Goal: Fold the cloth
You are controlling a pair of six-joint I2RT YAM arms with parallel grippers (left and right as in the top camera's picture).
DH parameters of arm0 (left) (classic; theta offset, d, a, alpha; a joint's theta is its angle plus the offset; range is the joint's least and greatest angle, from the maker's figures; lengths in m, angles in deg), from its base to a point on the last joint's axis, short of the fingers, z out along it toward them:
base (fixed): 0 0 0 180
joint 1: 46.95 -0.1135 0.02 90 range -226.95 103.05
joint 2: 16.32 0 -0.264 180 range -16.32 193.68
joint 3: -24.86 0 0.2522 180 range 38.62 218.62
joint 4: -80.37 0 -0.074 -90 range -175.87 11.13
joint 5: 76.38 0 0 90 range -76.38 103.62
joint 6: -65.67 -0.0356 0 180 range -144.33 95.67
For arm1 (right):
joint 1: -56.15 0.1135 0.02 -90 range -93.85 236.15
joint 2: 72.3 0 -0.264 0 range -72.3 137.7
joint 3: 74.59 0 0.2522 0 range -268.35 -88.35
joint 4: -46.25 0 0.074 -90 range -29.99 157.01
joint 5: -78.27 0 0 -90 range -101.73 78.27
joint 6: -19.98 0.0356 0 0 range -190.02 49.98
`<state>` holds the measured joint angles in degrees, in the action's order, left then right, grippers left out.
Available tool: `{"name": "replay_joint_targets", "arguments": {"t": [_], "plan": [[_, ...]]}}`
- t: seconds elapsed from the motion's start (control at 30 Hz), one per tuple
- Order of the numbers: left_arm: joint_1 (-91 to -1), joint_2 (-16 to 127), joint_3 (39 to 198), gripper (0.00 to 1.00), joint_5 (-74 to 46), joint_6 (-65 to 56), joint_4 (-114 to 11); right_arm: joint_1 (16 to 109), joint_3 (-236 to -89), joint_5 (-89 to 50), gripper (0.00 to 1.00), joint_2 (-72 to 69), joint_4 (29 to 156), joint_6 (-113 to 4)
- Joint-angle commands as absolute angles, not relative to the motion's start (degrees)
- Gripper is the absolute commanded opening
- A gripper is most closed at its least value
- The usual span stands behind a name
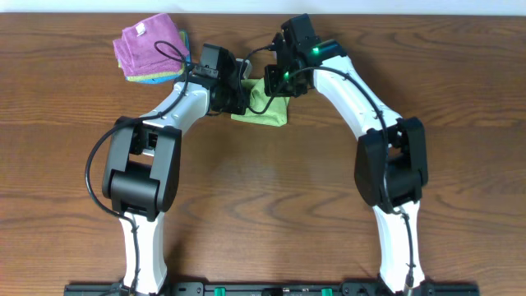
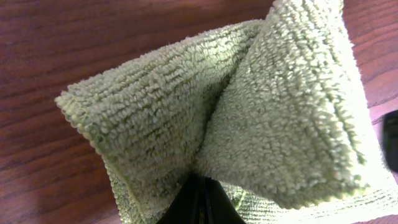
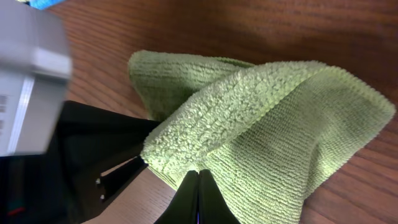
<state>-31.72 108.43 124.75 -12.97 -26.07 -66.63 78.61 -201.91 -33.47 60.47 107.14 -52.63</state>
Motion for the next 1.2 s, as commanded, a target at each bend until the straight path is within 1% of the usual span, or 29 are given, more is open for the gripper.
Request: {"name": "replay_joint_targets", "arguments": {"t": [0.0,0.03,0.07,0.13,0.43,0.7,0.83,1.17], "plan": [[-31.55,109.04,125.99,0.06,-13.40,-26.92,-66.89,79.48,-202.91,-34.19,0.02,62.22,107.21,-52.09],[-31.55,109.04,125.99,0.06,-13.40,-26.90,-66.91,79.48,-202.91,-34.19,0.04,62.24,106.90,-52.07],[-31.55,109.04,125.99,0.06,-13.40,-26.92,-66.91,79.48,-202.91,-34.23,0.10,62.24,106.68,-52.07],[-31.55,109.04,125.99,0.06,-13.40,-26.92,-66.91,79.48,-202.91,-34.23,0.11,62.26,106.73,-52.04],[-31.55,109.04,125.99,0.06,-13.42,-26.90,-66.89,79.61,-202.89,-34.23,0.03,63.70,106.27,-51.63],[-31.55,109.04,125.99,0.06,-14.85,-26.37,-66.87,79.88,-202.89,-34.23,0.03,65.87,102.46,-50.67],[-31.55,109.04,125.99,0.06,-14.89,-26.02,-66.87,79.85,-202.89,-34.15,0.02,66.44,100.08,-50.34],[-31.53,109.04,125.99,0.06,-14.93,-26.00,-66.85,79.88,-202.89,-30.74,0.03,66.48,96.41,-50.34]]}}
